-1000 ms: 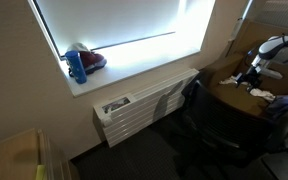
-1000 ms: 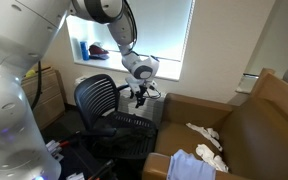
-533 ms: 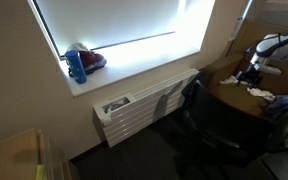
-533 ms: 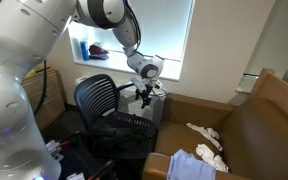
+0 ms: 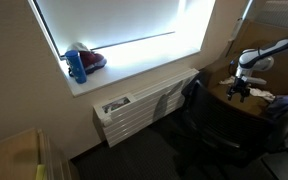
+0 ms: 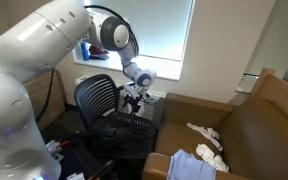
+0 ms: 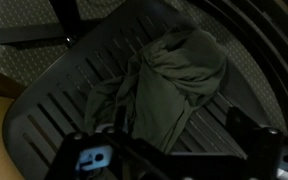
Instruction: Put the shirt on the black chair on the brown chair
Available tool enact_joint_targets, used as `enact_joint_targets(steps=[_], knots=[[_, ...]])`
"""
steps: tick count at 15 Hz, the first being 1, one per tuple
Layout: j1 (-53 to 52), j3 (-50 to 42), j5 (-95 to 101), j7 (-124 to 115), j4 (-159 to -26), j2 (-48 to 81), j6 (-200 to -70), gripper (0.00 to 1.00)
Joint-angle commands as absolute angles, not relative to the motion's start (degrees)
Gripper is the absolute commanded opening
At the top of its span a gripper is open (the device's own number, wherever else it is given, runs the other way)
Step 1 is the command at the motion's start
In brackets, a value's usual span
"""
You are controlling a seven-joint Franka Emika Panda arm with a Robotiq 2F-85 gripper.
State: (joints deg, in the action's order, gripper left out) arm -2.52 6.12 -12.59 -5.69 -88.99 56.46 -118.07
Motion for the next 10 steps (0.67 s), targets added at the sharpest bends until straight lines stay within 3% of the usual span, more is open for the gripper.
enact_joint_targets(steps=[1, 5, 10], knots=[[-5.16, 5.23, -9.78, -6.60, -76.52, 65.60, -107.68, 1.00], [-6.84, 1.04, -8.02, -15.18, -72.44, 70.60, -99.57, 1.00], [-6.14, 0.28, -8.43, -15.07, -73.91, 70.30, -100.50, 1.00]])
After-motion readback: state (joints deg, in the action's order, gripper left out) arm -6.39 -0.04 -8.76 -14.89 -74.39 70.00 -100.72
